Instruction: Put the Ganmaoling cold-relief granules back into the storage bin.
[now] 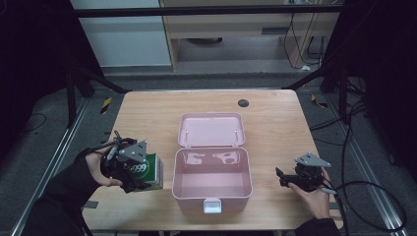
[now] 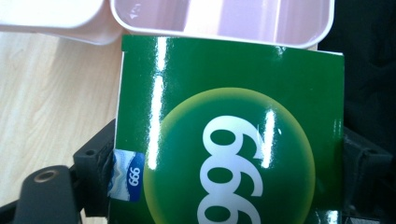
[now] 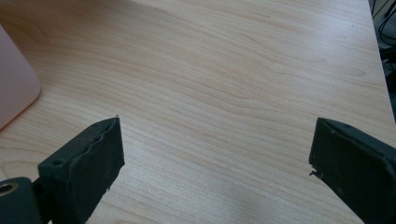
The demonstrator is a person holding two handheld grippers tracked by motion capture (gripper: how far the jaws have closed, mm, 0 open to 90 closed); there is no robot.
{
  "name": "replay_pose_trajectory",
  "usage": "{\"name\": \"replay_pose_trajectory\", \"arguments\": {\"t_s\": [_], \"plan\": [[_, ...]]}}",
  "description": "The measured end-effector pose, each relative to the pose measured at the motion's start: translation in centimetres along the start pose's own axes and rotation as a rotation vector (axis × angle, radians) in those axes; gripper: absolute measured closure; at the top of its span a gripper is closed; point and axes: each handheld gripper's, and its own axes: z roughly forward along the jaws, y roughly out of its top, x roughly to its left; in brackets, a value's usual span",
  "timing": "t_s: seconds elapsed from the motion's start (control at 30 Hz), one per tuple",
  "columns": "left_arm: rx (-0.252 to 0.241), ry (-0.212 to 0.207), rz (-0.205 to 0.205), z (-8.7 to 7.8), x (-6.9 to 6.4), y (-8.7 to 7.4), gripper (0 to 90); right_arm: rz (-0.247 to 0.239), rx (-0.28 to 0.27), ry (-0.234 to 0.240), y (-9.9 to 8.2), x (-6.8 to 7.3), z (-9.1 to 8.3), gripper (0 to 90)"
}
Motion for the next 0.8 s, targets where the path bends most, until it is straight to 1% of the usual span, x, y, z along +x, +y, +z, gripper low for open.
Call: {"name": "replay_pose_trajectory", "arguments": {"t_s": [0.17, 0.3, 0.47, 0.63, 0.8], "plan": [[0.001, 0.009, 0.002, -0.8, 0.2, 0.7, 14.1, 0.003, 0.0, 0.002, 0.0, 0.0, 0.0, 3.5], [-0.008, 0.011, 0.003, -1.4, 0.3, 1.2, 14.2, 0.001, 0.0, 0.001, 0.0, 0.0, 0.0, 3.5], [-0.007, 0.013, 0.0, -2.1, 0.5, 1.6, 14.2, 0.003, 0.001, -0.001, 0.0, 0.0, 0.0, 3.5], [-0.013, 0.005, 0.004, -2.4, 0.6, 2.1, 14.2, 0.003, 0.0, -0.002, 0.0, 0.0, 0.0, 3.5], [-0.002, -0.006, 0.02, -2.5, 0.7, 2.8, 14.3, 0.003, -0.002, -0.001, 0.0, -0.1, -0.1, 3.5]]}}
